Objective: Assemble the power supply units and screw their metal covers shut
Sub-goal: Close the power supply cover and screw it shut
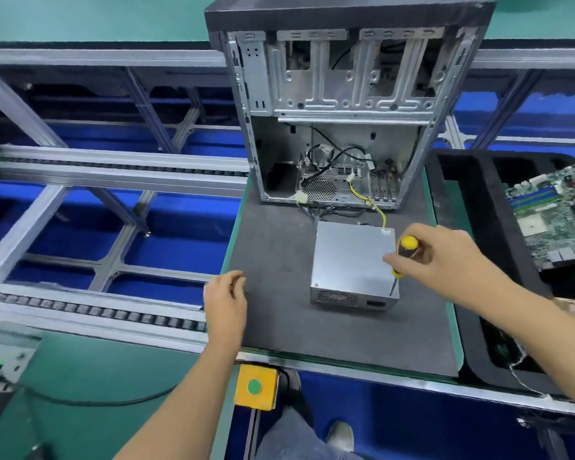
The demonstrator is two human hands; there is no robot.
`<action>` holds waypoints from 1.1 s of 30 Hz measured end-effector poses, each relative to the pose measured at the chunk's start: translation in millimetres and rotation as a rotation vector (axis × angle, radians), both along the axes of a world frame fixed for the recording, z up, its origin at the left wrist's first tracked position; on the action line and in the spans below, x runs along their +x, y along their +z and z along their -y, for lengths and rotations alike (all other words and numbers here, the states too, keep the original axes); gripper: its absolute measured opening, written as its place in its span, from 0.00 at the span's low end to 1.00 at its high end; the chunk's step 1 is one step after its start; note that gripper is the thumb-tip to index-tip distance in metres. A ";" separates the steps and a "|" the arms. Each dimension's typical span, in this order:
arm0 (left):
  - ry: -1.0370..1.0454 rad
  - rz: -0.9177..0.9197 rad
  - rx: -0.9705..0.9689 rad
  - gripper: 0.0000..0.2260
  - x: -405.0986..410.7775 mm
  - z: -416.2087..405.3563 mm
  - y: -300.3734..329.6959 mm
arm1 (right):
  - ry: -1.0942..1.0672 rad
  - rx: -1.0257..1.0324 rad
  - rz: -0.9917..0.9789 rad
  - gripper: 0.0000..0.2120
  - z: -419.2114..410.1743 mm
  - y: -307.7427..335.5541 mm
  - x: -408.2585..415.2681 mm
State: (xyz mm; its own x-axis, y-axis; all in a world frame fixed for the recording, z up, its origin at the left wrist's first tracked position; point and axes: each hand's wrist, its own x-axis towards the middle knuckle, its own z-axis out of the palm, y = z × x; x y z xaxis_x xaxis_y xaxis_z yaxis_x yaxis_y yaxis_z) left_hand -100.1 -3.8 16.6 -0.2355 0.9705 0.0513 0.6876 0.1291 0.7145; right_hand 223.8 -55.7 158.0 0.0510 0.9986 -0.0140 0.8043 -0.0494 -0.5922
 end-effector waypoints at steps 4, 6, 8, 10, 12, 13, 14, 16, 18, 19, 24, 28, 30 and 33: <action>-0.079 -0.122 -0.058 0.07 -19.7 -3.3 -19.7 | -0.077 0.124 -0.115 0.11 -0.4 -1.4 -4.3; -0.148 -0.154 -0.055 0.07 -21.1 -4.6 -25.9 | -0.137 0.191 -0.168 0.10 -2.3 5.0 -5.8; -0.204 -0.186 -0.038 0.07 -22.1 -6.1 -32.5 | -0.192 0.218 -0.219 0.10 -3.7 9.9 -7.1; -0.202 -0.189 -0.022 0.05 -23.1 -8.0 -37.8 | -0.227 0.214 -0.269 0.11 -3.6 9.1 -8.1; -0.174 -0.191 -0.031 0.04 -23.2 -11.0 -40.7 | -0.258 0.205 -0.317 0.11 -2.7 5.1 -8.2; -0.172 -0.200 -0.036 0.04 -22.6 -12.8 -41.6 | -0.271 0.203 -0.343 0.12 -2.3 2.8 -7.6; -0.174 -0.196 -0.041 0.04 -21.1 -14.4 -41.0 | -0.282 0.203 -0.370 0.12 -2.0 0.3 -6.0; -0.164 -0.117 -0.056 0.04 -12.6 -15.5 -34.2 | -0.326 0.193 -0.436 0.12 -1.9 -4.6 -1.1; -0.095 0.086 -0.097 0.05 3.6 -14.4 -19.9 | -0.403 0.172 -0.545 0.14 -1.9 -10.5 4.0; -0.054 0.243 -0.133 0.06 14.5 -14.2 -11.7 | -0.444 0.161 -0.613 0.15 -1.7 -13.1 6.1; -0.142 0.797 -0.268 0.09 73.5 -13.4 20.1 | -0.620 0.114 -0.794 0.15 3.2 -28.8 11.1; -0.132 1.076 -0.336 0.06 109.3 -13.5 38.5 | -0.733 0.085 -0.964 0.16 5.3 -37.8 7.6; -0.091 1.202 -0.374 0.05 118.3 -17.3 46.6 | -0.766 0.083 -1.078 0.15 5.5 -39.7 5.5; -0.086 1.306 -0.421 0.06 127.9 -22.8 55.3 | -0.786 0.077 -1.178 0.11 6.1 -43.2 4.5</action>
